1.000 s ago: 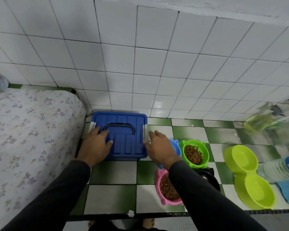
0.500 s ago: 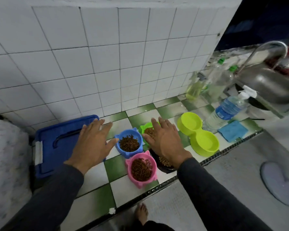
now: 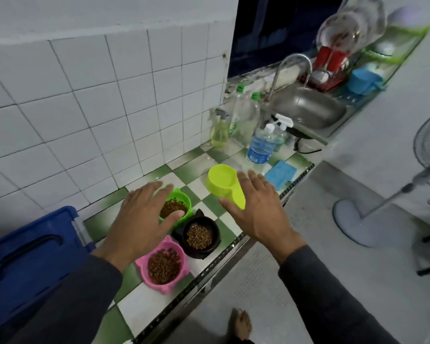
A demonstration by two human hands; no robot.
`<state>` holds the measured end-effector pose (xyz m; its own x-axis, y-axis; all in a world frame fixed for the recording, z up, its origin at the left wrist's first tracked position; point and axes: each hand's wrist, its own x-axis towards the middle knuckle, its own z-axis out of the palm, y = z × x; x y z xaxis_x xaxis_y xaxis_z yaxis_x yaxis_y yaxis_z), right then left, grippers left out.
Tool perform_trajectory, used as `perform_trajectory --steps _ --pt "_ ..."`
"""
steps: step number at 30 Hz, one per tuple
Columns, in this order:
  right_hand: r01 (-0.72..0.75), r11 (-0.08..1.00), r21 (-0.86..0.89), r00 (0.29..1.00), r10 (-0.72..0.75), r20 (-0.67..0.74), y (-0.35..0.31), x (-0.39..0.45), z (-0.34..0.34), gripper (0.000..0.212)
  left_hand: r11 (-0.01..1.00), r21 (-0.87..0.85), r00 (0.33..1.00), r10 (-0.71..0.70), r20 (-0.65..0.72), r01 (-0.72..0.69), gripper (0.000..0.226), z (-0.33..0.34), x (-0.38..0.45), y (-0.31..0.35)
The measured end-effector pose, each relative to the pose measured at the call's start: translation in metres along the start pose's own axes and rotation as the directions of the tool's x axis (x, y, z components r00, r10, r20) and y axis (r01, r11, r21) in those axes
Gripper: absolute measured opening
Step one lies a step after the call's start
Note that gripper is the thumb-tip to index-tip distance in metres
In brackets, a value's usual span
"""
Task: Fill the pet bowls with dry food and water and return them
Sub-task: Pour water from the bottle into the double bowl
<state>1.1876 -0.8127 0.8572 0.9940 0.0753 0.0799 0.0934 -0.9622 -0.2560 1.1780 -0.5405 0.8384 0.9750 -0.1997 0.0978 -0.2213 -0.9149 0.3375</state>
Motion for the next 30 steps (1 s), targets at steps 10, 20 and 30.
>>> perform_trajectory --steps 10,20,30 --pt "-0.033 0.999 0.041 0.999 0.035 -0.038 0.108 0.041 -0.032 0.096 0.998 0.001 0.998 0.068 -0.014 -0.068 0.084 0.043 0.09 0.107" --pt "0.063 0.993 0.104 0.998 -0.061 -0.028 0.21 0.117 -0.057 0.093 0.998 -0.062 0.996 0.008 -0.087 -0.013 0.083 0.089 0.184 0.199" --pt "0.096 0.961 0.259 0.993 -0.108 0.035 0.243 0.184 -0.039 0.09 0.987 -0.147 0.995 -0.08 -0.058 0.071 0.096 0.135 0.248 0.205"
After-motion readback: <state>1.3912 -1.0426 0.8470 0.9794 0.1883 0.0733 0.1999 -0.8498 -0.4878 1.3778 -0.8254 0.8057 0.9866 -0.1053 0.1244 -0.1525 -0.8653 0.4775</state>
